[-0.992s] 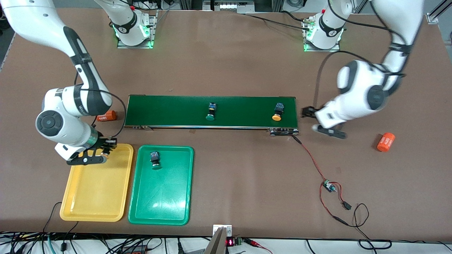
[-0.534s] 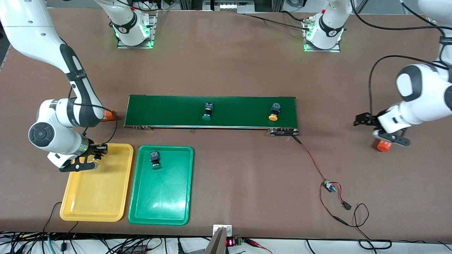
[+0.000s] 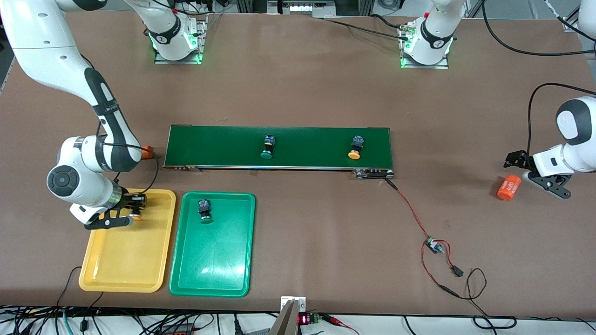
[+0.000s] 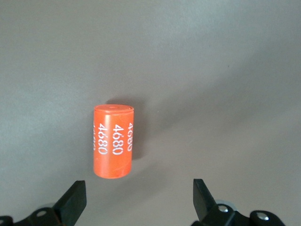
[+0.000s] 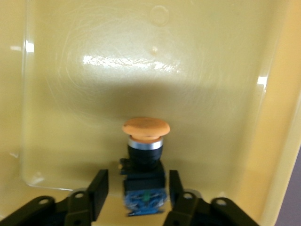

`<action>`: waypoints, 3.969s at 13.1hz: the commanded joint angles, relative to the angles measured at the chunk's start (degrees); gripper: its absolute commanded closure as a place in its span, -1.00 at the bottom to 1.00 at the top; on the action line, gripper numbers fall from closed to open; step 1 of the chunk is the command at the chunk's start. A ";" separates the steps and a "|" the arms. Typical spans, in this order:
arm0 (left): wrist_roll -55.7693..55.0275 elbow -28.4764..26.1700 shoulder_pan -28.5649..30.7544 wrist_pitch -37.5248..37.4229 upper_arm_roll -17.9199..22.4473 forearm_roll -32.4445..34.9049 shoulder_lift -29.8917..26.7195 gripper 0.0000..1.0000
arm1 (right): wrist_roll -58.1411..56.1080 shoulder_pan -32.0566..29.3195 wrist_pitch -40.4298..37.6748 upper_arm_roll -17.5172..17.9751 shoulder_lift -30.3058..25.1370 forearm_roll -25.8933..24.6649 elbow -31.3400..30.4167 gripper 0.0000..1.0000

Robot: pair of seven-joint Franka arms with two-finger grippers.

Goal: Sort buttons by color to trays
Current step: 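Release the yellow button into the yellow tray while the left gripper grasps the cylinder, then move the right gripper back to the belt and grasp a green button, then lift the green button with the right gripper while the left gripper carries the cylinder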

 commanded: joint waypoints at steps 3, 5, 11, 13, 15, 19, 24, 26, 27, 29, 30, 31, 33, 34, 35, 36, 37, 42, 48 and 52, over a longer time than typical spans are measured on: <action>9.27 6.77 -0.10 -1.14 0.82 1.45 6.07 -1.00 | -0.33 -0.06 -3.69 0.65 -1.39 0.66 1.14 -1.00; 12.78 10.64 0.16 -2.45 0.91 1.37 9.07 -1.00 | -0.16 0.38 -9.75 0.83 -3.49 6.60 2.37 -1.00; 12.97 14.26 0.52 -4.40 1.26 1.10 12.77 -1.00 | 1.50 4.06 -20.58 0.74 -10.61 17.96 2.99 -1.00; 13.15 14.26 0.52 -5.10 1.17 1.10 13.03 -1.00 | 6.76 5.90 -22.78 0.74 -12.72 18.24 2.90 -1.00; 13.32 14.26 1.21 -5.19 1.26 0.23 13.56 -1.00 | 11.33 8.97 -23.84 0.83 -15.00 18.24 1.77 -1.00; 14.91 14.35 2.80 -5.01 1.17 -2.33 14.79 -1.00 | 16.80 13.21 -23.32 0.83 -20.54 18.24 -5.08 -1.00; 12.36 14.00 2.45 -5.45 0.65 -2.33 14.09 -1.00 | 21.28 14.62 -13.50 2.85 -27.13 18.24 -19.22 -1.00; 11.83 14.17 1.75 -7.55 0.38 -2.33 12.60 -1.00 | 24.17 14.53 -8.75 4.86 -30.03 18.24 -24.84 -1.00; 10.70 14.17 1.23 -8.87 0.38 -2.33 11.64 -1.00 | 25.15 14.53 -6.03 5.57 -31.79 18.24 -27.92 -1.00; 10.86 14.17 0.52 -9.06 0.38 -2.41 11.54 -1.00 | 25.42 14.35 -1.19 5.93 -35.39 18.24 -33.72 -1.00; 10.69 14.17 0.43 -8.79 0.30 -2.41 11.97 -1.00 | 25.68 14.27 0.05 6.45 -36.97 18.24 -36.10 -1.00; 10.69 14.17 0.17 -8.62 0.29 -2.67 12.50 -1.00 | 26.99 13.57 0.93 7.67 -38.73 18.24 -37.95 -1.00; 10.86 14.17 -0.36 -7.66 0.38 -3.03 12.94 -1.00 | 29.37 12.68 2.17 9.79 -39.97 17.80 -39.46 -1.00; 10.95 14.09 -0.45 -6.78 0.38 -2.94 13.64 -1.00 | 29.72 12.42 4.17 9.97 -40.24 17.62 -39.81 -1.00; 11.12 14.09 -0.45 -5.64 0.38 -3.03 14.34 -1.00 | 29.73 12.42 6.98 10.06 -40.33 17.36 -40.60 -1.00; 11.21 14.00 -0.36 -4.67 0.38 -3.03 15.39 -1.00 | 29.73 12.42 8.75 10.06 -40.33 17.36 -40.86 -1.00; 11.21 14.00 -0.36 -3.79 0.38 -3.03 16.01 -1.00 | 29.81 12.51 9.29 10.06 -40.24 17.36 -41.04 -1.00; 11.56 13.91 -0.27 -2.99 0.65 -2.24 16.46 -0.15 | 32.79 12.86 12.37 10.23 -37.79 11.22 -42.45 -1.00; 11.48 13.91 -0.54 -3.52 0.91 -2.24 14.71 1.00 | 37.46 14.00 15.62 10.50 -34.09 7.34 -42.10 -1.00; 11.30 12.42 -4.48 -10.79 0.38 -3.02 7.78 1.00 | 37.55 13.91 16.23 10.50 -33.12 7.16 -41.83 -1.00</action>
